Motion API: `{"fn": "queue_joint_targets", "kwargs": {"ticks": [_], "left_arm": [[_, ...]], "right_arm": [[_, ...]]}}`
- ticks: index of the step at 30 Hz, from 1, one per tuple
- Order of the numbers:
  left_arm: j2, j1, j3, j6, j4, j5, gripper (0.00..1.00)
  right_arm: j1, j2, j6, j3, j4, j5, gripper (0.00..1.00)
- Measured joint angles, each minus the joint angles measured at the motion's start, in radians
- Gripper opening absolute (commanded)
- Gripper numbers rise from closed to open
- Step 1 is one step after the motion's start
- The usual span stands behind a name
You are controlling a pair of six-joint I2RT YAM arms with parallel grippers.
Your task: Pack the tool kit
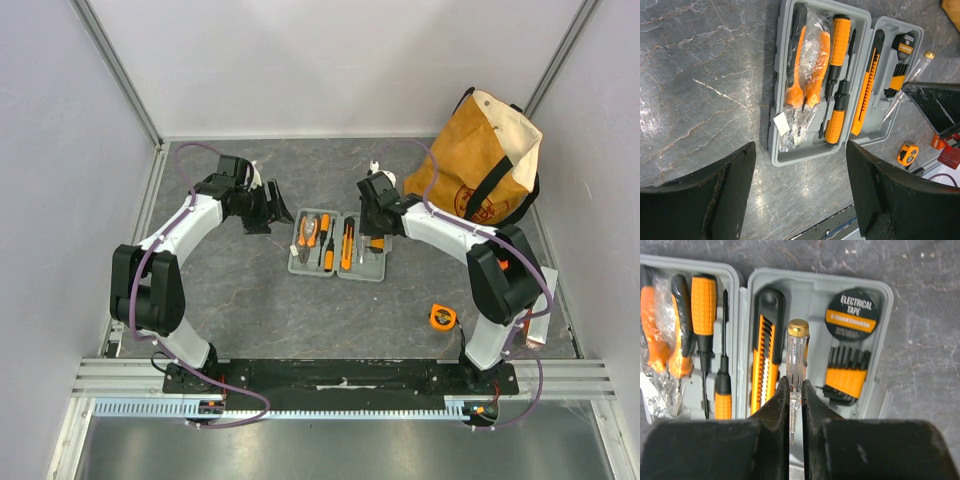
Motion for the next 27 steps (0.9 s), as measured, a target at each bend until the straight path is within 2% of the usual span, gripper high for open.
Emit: {"fn": "queue_joint_targets", "kwargs": {"ticks": [12, 22, 25, 27], "left_arm": [[0.023, 0.0, 0.003, 0.0, -0.002, 0.009, 0.78], [0.053, 0.0, 0.019, 0.0, -0.004, 0.019, 0.77], [0.057, 0.0, 0.022, 0.0, -0.005, 0.019, 0.77], [0.058, 0.0, 0.024, 0.0, -0.004, 0.019, 0.77]], "right_arm": [[0.003, 0.128, -0.009, 0.06, 0.037, 0.008, 0.0], [0.006, 0.161, -0.008, 0.074, 0.052, 0.042, 0.02], [0.009, 0.17, -0.008, 0.084, 0.057, 0.058, 0.08], [0.01, 0.172, -0.008, 0.085, 0.058, 0.065, 0.16]]}}
